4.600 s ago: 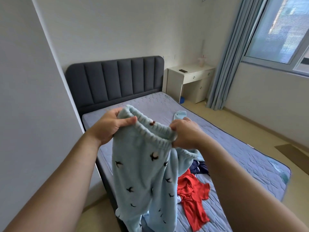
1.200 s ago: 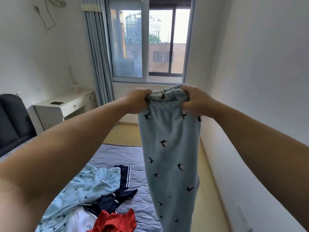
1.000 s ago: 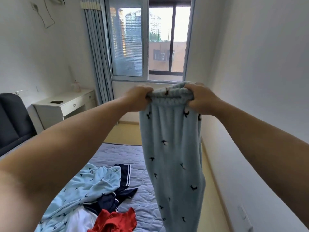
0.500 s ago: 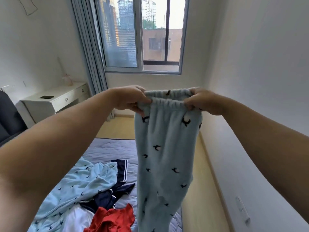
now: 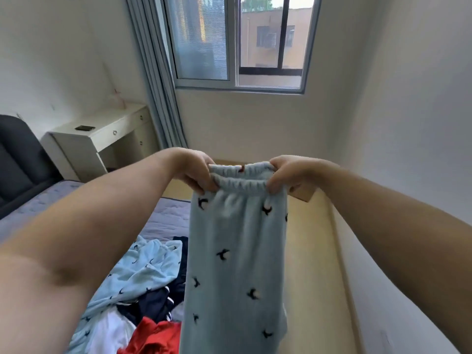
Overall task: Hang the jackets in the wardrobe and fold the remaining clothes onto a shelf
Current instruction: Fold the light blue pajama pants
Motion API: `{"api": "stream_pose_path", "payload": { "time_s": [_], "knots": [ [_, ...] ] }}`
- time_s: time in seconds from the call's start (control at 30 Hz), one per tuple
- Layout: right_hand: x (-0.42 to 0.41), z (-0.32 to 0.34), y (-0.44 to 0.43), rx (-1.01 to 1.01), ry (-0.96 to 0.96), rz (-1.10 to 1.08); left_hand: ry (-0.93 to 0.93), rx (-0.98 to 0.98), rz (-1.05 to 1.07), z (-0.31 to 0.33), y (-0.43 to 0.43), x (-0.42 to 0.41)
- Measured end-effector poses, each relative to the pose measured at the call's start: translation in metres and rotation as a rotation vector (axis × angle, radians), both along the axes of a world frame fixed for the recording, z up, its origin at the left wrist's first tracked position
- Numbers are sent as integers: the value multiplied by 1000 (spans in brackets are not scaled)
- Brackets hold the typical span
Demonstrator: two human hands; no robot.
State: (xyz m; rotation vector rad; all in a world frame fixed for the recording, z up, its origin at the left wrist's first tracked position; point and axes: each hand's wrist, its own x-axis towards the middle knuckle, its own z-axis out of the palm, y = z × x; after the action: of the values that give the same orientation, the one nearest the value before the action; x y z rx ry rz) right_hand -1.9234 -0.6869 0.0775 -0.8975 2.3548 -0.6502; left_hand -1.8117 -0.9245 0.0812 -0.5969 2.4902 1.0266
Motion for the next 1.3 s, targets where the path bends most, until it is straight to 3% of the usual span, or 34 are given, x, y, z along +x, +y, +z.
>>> {"api": "stream_pose_path", "payload": {
  "time_s": [0.1,0.23,0.43,0.57,0.7,0.87,1.13,1.3],
  "knots": [
    [-38,-9,-26,-147,289,-70,325,-99,205,-6,1,-45],
    [-66,-6,-39,-337,417,-113,649,-285,369,-7,1,-76],
    [-66,1,-37,-611,607,-63,919,-316,381,15,-5,-80],
    [-48,10,-37,-650,683,-36,975,-320,360,28,-10,-59],
    [-15,2,-30,-609,647,-7,926,-474,255,4,-9,-13],
    [59,-50,-16,-423,513,49,756,-478,130,-60,1,74],
    [250,-225,27,125,375,123,255,-523,-102,-238,50,252],
    [367,-283,52,384,214,171,-27,-499,-336,-296,90,363]
  ]
}}
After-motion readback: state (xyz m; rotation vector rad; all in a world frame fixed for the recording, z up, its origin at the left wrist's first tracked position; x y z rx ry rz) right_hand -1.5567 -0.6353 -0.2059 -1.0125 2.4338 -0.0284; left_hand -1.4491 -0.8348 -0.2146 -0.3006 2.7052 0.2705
